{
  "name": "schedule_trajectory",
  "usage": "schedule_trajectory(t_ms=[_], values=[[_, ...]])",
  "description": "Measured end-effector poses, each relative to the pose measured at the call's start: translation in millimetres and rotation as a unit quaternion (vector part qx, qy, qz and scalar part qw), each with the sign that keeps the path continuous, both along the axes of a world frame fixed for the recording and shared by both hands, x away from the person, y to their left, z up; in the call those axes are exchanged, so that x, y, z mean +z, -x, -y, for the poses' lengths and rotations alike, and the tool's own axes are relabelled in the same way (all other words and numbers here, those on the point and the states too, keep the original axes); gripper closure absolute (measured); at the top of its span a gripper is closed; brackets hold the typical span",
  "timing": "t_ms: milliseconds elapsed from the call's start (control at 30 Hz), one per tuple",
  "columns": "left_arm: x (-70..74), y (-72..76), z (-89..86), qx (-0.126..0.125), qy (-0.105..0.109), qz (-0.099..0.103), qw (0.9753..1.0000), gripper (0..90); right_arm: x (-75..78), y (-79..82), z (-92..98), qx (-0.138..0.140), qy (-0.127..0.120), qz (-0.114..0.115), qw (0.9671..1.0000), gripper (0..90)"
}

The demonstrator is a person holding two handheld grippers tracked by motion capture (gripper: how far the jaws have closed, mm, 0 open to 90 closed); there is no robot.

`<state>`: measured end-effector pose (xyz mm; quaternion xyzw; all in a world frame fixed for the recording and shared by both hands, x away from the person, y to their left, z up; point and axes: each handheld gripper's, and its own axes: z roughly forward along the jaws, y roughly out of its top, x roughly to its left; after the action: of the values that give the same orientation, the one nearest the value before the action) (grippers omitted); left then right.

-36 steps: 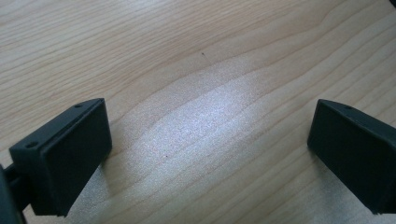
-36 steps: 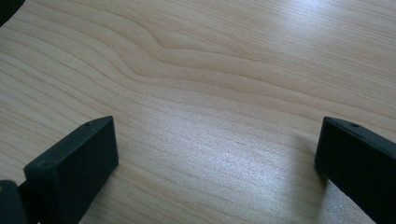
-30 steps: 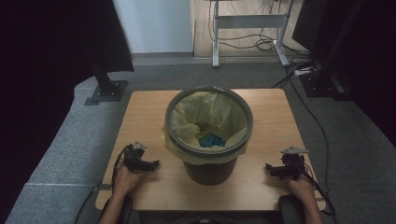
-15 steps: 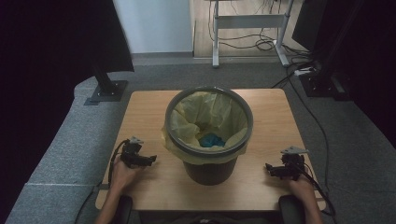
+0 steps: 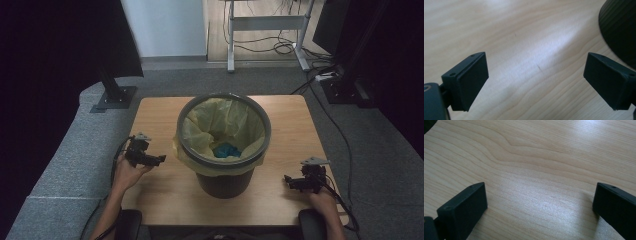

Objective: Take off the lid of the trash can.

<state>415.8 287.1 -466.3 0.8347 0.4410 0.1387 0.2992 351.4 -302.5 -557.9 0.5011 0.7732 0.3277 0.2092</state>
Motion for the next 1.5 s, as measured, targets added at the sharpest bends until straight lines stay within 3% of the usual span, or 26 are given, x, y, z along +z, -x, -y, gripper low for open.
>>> schedule_trajectory(t_ms=[567, 900, 1133, 1500], values=[[77.7, -17.8, 19.8, -0.045, 0.002, 0.035, 0.9984, 8.0, 0.0, 0.0, 0.0, 0.0, 0.0, 0.0, 1.0, 0.0], [120.5, -24.5, 35.5, -0.067, 0.006, 0.045, 0.9967, 9.0, 0.0, 0.0, 0.0, 0.0, 0.0, 0.0, 1.0, 0.0], [147.8, -27.1, 46.6, -0.08, -0.005, 0.054, 0.9953, 9.4, 0.0, 0.0, 0.0, 0.0, 0.0, 0.0, 1.0, 0.0], [188.1, -33.9, 61.6, -0.088, 0.002, 0.048, 0.995, 14.1, 0.0, 0.1, -0.1, -0.001, 0.0, 0.0, 1.0, 0.0]])
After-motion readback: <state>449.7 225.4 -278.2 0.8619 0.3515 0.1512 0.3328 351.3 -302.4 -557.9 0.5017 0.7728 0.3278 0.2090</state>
